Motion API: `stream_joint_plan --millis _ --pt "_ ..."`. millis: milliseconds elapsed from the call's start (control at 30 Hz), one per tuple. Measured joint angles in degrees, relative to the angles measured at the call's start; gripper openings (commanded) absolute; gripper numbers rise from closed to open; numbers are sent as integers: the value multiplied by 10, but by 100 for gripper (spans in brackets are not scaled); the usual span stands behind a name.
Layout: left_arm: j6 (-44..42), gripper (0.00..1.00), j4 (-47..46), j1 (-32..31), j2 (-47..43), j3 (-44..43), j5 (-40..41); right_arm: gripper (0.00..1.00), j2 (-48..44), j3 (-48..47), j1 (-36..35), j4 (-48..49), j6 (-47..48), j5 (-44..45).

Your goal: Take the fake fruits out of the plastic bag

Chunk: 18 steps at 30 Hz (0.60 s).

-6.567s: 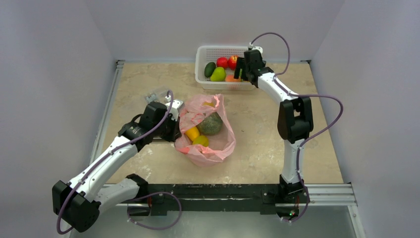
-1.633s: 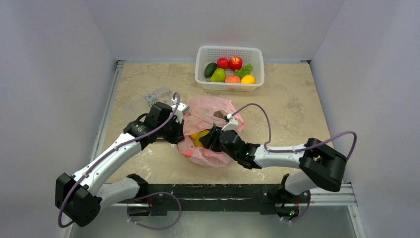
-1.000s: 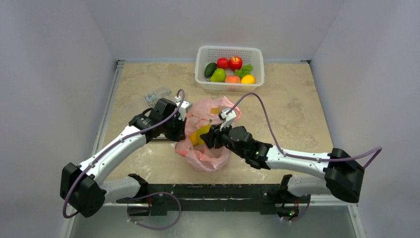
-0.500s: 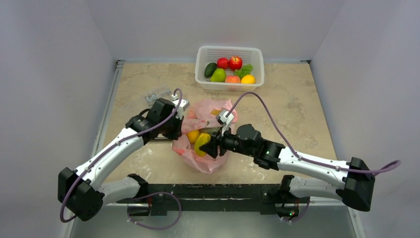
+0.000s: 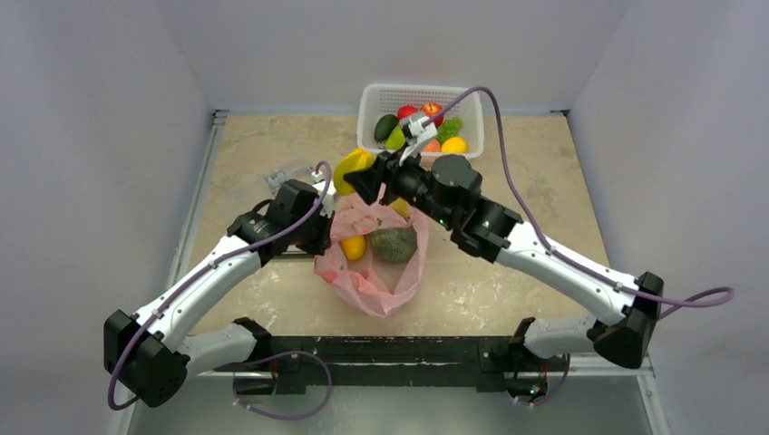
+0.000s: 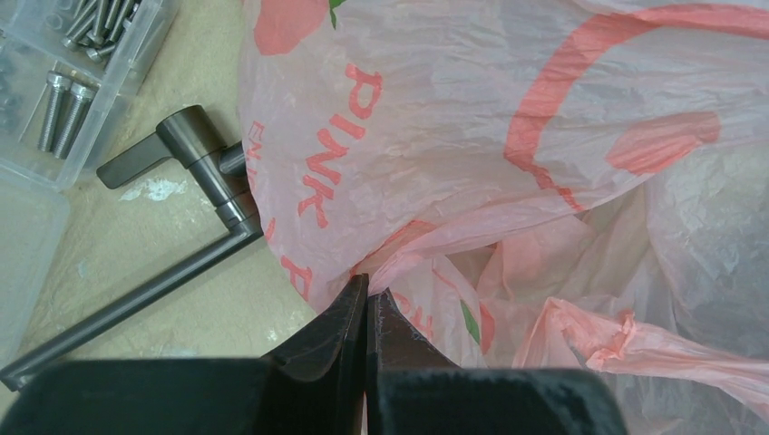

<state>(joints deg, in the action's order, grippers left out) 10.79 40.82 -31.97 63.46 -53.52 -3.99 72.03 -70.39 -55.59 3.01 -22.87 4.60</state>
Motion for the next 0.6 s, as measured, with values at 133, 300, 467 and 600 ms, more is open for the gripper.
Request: stream_joint_plan --millis 133,300,467,600 --pt "0 0 0 0 0 0 2 0 75 -80 69 -35 -1 28" --pt "0 0 0 0 0 0 7 2 162 -146 168 -66 2 59" --pt "0 0 2 0 0 0 23 4 245 -187 253 -76 16 80" --pt "0 0 2 0 -2 0 54 6 342 -262 297 -98 37 98"
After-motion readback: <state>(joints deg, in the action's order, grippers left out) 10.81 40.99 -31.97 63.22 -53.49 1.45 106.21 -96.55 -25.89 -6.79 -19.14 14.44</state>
